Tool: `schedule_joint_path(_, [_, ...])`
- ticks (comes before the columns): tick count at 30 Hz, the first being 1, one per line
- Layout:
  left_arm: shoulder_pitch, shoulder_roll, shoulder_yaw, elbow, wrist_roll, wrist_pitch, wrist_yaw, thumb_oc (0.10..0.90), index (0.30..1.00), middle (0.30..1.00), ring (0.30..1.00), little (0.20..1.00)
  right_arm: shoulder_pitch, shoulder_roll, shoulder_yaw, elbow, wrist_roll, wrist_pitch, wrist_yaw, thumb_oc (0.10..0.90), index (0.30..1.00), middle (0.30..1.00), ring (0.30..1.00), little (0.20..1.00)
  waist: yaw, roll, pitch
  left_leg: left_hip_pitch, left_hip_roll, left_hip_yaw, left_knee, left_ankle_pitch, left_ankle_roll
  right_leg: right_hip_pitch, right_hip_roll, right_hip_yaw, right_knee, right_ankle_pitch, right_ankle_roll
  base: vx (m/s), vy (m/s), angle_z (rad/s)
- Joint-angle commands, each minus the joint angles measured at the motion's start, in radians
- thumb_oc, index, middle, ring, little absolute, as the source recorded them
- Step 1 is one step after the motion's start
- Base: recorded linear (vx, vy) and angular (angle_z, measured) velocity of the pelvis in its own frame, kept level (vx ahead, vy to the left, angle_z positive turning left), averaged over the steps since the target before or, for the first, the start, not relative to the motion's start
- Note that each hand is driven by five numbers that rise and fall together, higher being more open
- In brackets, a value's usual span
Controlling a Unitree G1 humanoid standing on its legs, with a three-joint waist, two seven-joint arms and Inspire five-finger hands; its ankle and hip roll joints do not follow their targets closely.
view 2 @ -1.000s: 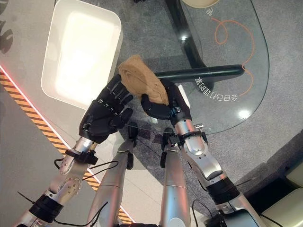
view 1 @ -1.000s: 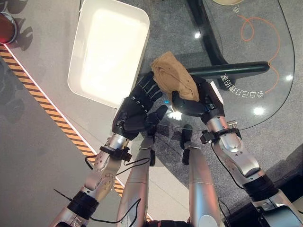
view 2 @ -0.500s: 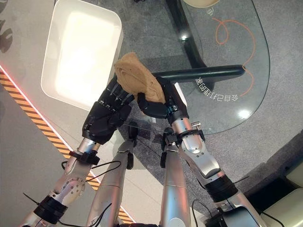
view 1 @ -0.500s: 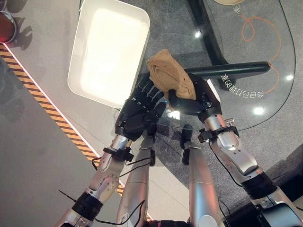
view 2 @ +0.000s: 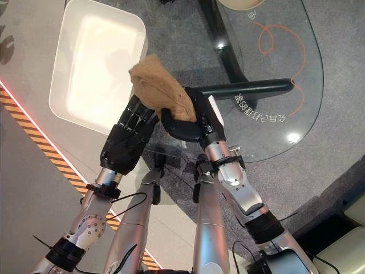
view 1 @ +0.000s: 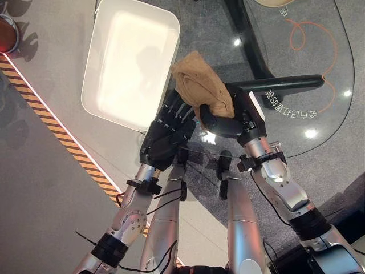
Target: Wipe the table with a cloth and put it in the basket.
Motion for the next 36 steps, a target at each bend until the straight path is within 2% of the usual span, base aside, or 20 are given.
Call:
schedule_joint_path(1, [0.02, -0.028, 0.037, -0.113, -0.021, -0.025, -0.095, 0.8, 0.9, 0.9, 0.9, 0.9, -0.085, 0.026, -0.041, -0.248, 0.005, -0.162, 0.061, 0.1, 0.3, 0.3, 0.3, 0.2, 0.008, 0.006, -0.025, 0.06, -0.039, 0.074, 0.012, -0.091, 0.071, 0.021, 0.068, 0.0, -0.135, 0.142, -0.005, 0.0, 0.0, 0.0])
schedule_joint_path(8, [0.03, -0.044, 0.063, -0.113, -0.062, -0.036, -0.104, 0.8, 0.9, 0.9, 0.9, 0.9, -0.065, 0.042, -0.074, -0.238, 0.009, -0.229, 0.019, 0.1, 0.3, 0.3, 0.3, 0.2, 0.006, 0.004, -0.025, 0.064, -0.037, 0.079, 0.011, -0.094, 0.068, 0.027, 0.069, -0.005, -0.138, 0.137, -0.007, 0.0, 0.0, 0.0])
schedule_joint_path(11, [0.032, -0.053, 0.067, -0.114, -0.054, -0.038, -0.1, 0.8, 0.9, 0.9, 0.9, 0.9, -0.053, 0.051, -0.092, -0.246, 0.007, -0.233, 0.021, 0.1, 0.3, 0.3, 0.3, 0.2, 0.003, 0.005, -0.025, 0.064, -0.037, 0.079, 0.01, -0.093, 0.067, 0.027, 0.069, -0.004, -0.137, 0.136, -0.008, 0.0, 0.0, 0.0])
schedule_joint_path(22, [0.032, -0.053, 0.086, -0.123, -0.052, -0.036, -0.137, 0.8, 0.9, 0.9, 0.9, 0.9, -0.029, 0.029, -0.077, -0.217, -0.049, -0.163, 0.045, 0.1, 0.3, 0.3, 0.3, 0.2, 0.003, 0.004, -0.025, 0.065, -0.037, 0.08, 0.004, -0.088, 0.065, 0.027, 0.067, -0.007, -0.138, 0.134, -0.01, 0.0, 0.0, 0.0])
schedule_joint_path(32, [0.007, -0.021, 0.076, -0.132, -0.052, -0.028, -0.141, 0.8, 0.9, 0.9, 0.9, 0.9, -0.041, -0.021, 0.029, -0.185, -0.079, -0.038, 0.214, 0.1, 0.3, 0.3, 0.3, 0.2, 0.011, -0.001, -0.025, 0.057, -0.043, 0.067, -0.003, -0.076, 0.063, 0.022, 0.064, -0.01, -0.146, 0.141, -0.008, 0.0, 0.0, 0.0])
schedule_joint_path(36, [-0.004, -0.012, 0.07, -0.127, -0.062, -0.023, -0.147, 0.8, 0.9, 0.9, 0.9, 0.9, -0.061, -0.041, 0.075, -0.16, -0.095, -0.01, 0.257, 0.1, 0.3, 0.3, 0.3, 0.2, 0.016, -0.001, -0.025, 0.051, -0.045, 0.063, -0.004, -0.074, 0.063, 0.019, 0.061, -0.015, -0.15, 0.142, -0.007, 0.0, 0.0, 0.0])
